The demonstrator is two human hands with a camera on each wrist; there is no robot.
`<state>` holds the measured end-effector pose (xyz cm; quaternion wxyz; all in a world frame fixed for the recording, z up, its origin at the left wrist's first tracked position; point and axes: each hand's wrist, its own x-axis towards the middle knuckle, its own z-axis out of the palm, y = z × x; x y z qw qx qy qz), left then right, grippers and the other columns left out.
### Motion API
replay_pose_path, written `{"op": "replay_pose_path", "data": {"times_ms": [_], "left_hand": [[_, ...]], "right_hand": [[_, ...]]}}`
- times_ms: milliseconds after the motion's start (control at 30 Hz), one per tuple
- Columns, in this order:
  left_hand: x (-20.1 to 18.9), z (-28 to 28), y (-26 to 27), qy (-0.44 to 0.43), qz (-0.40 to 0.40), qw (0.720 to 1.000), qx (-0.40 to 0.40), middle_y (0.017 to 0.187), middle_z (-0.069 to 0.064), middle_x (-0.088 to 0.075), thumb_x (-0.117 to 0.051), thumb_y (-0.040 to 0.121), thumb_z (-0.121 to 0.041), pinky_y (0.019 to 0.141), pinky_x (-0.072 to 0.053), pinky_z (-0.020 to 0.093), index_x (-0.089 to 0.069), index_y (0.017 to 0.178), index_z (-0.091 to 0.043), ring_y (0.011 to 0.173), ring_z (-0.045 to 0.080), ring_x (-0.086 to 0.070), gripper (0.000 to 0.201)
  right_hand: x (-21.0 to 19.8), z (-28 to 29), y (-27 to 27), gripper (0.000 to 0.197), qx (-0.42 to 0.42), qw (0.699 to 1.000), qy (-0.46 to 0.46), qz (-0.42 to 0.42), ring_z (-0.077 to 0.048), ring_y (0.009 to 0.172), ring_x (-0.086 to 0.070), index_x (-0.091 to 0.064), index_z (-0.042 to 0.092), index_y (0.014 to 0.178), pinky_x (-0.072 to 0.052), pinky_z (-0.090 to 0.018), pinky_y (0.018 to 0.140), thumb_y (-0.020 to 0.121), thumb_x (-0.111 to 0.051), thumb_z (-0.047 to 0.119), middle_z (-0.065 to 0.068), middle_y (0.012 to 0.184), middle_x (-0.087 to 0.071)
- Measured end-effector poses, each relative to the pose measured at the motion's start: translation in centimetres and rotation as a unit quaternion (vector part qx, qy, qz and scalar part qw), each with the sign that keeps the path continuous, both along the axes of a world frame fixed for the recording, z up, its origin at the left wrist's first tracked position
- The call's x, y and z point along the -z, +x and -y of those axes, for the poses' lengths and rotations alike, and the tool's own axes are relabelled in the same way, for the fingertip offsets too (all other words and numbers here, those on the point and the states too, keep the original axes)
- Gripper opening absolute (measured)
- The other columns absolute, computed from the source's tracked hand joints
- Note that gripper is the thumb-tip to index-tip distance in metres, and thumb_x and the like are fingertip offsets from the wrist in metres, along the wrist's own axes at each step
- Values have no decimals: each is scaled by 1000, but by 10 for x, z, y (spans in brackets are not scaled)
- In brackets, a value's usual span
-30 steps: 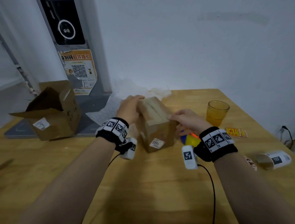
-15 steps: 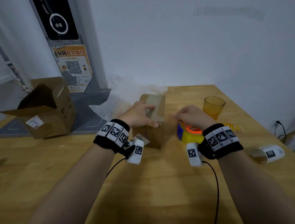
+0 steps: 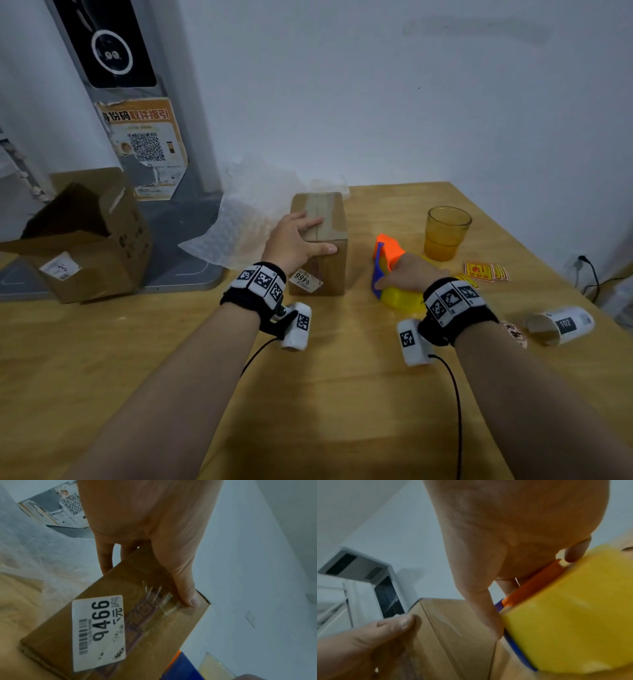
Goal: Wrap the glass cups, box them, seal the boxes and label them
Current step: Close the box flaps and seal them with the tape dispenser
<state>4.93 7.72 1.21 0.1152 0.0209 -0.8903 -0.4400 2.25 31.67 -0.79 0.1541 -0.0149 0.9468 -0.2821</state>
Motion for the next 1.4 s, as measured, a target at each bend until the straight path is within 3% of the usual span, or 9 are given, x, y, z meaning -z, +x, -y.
{"op": "replay_pose_path", "data": {"times_ms": [167, 333, 433, 533, 633, 833, 967, 1100, 1400], "left_hand": [[-6, -5, 0, -12, -27, 1000, 2, 146, -4, -54, -85, 78, -48, 104, -37, 29, -72, 125, -26, 134, 15, -48, 54], [-30, -9, 3, 53, -55, 996, -49, 117, -6, -71, -63, 99, -34, 91, -48, 28, -75, 112, -21, 105, 10, -59, 22], [-48, -7, 1, 131, -53, 988, -64, 105, -9, -72, -56, 101, -28, 76, -48, 27, -77, 102, -21, 99, 15, -62, 22], [-72, -9, 9, 258, 0, 966, -27, 102, -4, -72, -52, 104, -36, 72, -47, 30, -73, 111, -20, 89, 18, -61, 27], [-94, -8, 19, 341, 42, 939, 10, 100, -4, -74, -49, 104, -48, 74, -43, 32, -72, 109, -21, 85, 19, -63, 36], [-110, -4, 34, 328, 72, 941, 50, 71, -2, -65, -67, 97, -38, 64, -40, 29, -67, 83, -22, 67, 17, -57, 22], [-110, 4, 42, 290, 85, 952, 47, 76, 0, -66, -69, 96, -39, 63, -44, 28, -66, 84, -19, 61, 14, -60, 24], [-109, 9, 50, 287, 139, 945, 66, 85, 0, -73, -62, 98, -50, 69, -50, 30, -66, 99, -17, 68, 16, -69, 32], [-105, 5, 57, 337, 113, 932, 70, 92, 3, -72, -56, 103, -24, 68, -53, 31, -69, 97, -15, 71, 16, -73, 17]], "right_hand": [[-9, -16, -3, 45, 93, 982, -160, -46, -19, 56, -27, -34, 19, 63, -21, -33, 55, 83, -74, 24, -1, 59, -26], [-29, -27, 6, 37, 147, 890, -429, -44, -28, 72, -44, -54, 12, 89, -34, -39, 65, 63, -68, 35, -10, 77, -49], [-44, -21, 12, 51, 91, 825, -557, -39, -33, 88, -35, -49, 12, 101, -34, -39, 70, 54, -64, 26, -13, 100, -44], [-64, -16, 25, 24, 39, 776, -628, -42, -33, 83, -55, -55, 4, 95, -49, -36, 78, 74, -50, 14, -17, 100, -57], [-72, -17, 31, 37, -39, 737, -675, 5, -28, 77, -66, -56, -1, 107, -60, -35, 76, 74, -44, 11, -18, 97, -66], [-72, -6, 42, 52, -74, 755, -651, 39, -26, 78, -65, -63, 1, 94, -55, -32, 75, 45, -66, 17, -14, 89, -67], [-70, -6, 47, 36, -82, 755, -650, 22, -23, 73, -67, -76, 10, 70, -56, -30, 72, 71, -41, 14, -10, 81, -71], [-69, -5, 48, 39, -83, 755, -650, 19, -25, 76, -67, -71, 5, 85, -57, -33, 73, 82, -33, 10, -12, 86, -70], [-69, -2, 50, 47, -62, 746, -662, 39, -25, 79, -67, -60, -1, 112, -59, -33, 75, 71, -41, 14, -13, 94, -69]]}}
